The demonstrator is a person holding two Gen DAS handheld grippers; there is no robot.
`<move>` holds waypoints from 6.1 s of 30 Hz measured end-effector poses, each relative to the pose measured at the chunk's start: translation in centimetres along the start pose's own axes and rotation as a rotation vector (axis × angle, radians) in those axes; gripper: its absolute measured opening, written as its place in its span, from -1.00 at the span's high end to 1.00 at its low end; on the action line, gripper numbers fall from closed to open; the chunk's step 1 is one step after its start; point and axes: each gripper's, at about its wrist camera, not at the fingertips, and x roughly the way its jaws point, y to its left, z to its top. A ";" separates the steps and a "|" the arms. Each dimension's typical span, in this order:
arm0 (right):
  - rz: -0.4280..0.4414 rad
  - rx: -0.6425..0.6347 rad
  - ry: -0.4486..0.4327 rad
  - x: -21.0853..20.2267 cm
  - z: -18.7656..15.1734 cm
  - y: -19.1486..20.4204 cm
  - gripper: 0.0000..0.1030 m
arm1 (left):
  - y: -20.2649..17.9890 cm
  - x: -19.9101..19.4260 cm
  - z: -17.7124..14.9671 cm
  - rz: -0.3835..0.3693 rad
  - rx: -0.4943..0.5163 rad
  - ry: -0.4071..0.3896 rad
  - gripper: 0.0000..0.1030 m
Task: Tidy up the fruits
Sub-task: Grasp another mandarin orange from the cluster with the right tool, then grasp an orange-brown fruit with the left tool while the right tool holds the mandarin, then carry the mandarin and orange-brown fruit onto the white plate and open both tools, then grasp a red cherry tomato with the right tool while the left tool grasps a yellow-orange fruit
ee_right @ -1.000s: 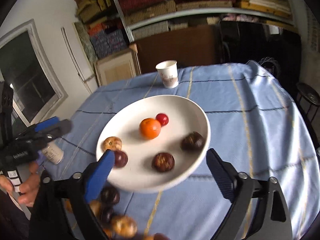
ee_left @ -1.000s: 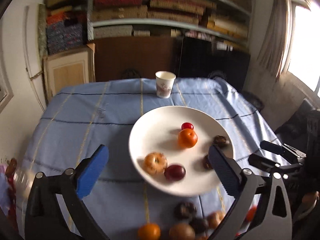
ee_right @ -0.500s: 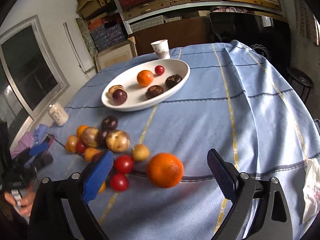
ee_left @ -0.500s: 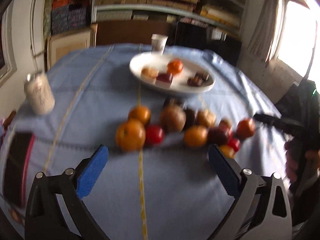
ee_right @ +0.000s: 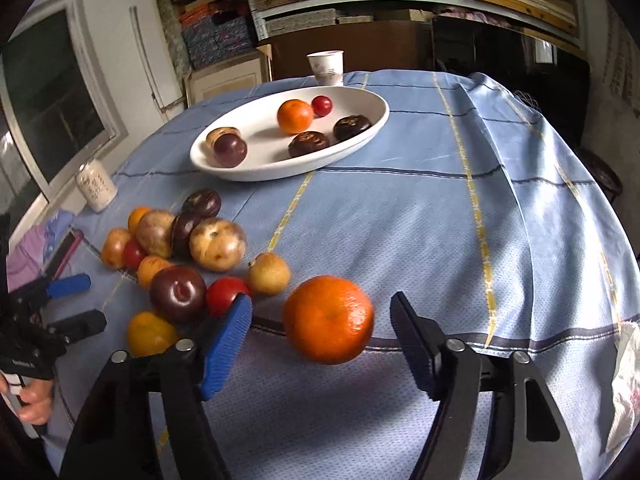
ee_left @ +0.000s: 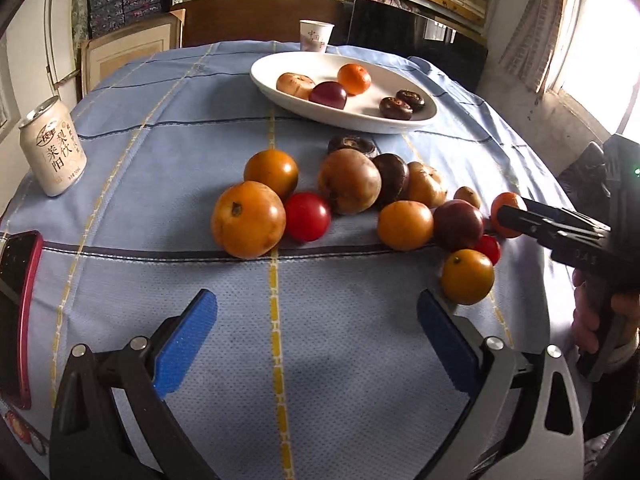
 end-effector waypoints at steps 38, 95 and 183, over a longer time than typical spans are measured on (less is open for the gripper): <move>0.011 0.160 0.026 0.6 -0.2 -2.5 0.10 | 5.1 1.5 4.4 -0.034 0.149 -0.014 -0.43; 0.118 0.041 -0.050 5.2 12.8 2.0 0.10 | -1.9 5.6 21.1 0.016 0.172 -0.070 0.16; 0.252 0.076 0.031 -0.8 -0.4 0.4 0.51 | -7.2 0.7 1.3 -0.247 0.199 0.008 -0.48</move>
